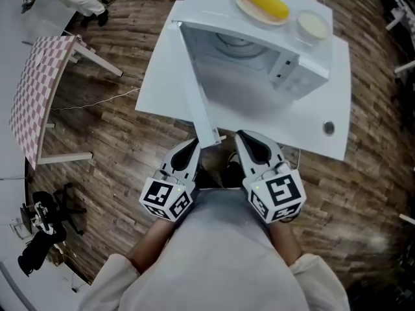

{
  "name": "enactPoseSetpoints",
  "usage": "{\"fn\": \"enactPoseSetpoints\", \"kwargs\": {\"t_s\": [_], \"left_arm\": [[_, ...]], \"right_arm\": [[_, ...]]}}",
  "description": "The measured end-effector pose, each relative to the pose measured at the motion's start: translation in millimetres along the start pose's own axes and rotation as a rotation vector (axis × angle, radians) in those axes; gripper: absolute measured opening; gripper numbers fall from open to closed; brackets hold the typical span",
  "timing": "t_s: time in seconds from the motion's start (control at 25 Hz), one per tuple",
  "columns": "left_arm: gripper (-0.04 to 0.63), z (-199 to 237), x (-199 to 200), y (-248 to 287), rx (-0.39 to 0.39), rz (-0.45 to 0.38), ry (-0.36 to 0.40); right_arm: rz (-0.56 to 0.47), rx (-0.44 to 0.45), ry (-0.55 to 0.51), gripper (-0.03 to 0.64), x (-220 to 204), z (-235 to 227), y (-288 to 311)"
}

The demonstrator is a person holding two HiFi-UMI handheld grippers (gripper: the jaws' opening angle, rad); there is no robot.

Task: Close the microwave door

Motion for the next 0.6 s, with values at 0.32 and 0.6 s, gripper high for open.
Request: {"fn": "enactPoseSetpoints", "kwargs": {"t_s": [0.32, 0.6], "left_arm": [[0.02, -19, 11, 26, -0.045, -0.019, 0.033], [0.02, -40, 12, 48, -0.079, -0.025, 0.067]], "right_arm": [[-0.026, -0.043, -0.013, 0.023, 11, -21, -16], [-0.048, -0.065, -0.004, 0.023, 10, -38, -28]]}}
Point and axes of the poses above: the fingertips, and each gripper's own axes: y forward along the fingers, z to its left, x out of its top, the point moved 3 cm from there along -y, backward along the fingers, and after that the axes turned 5 degrees about y, right-handed, at the moved point
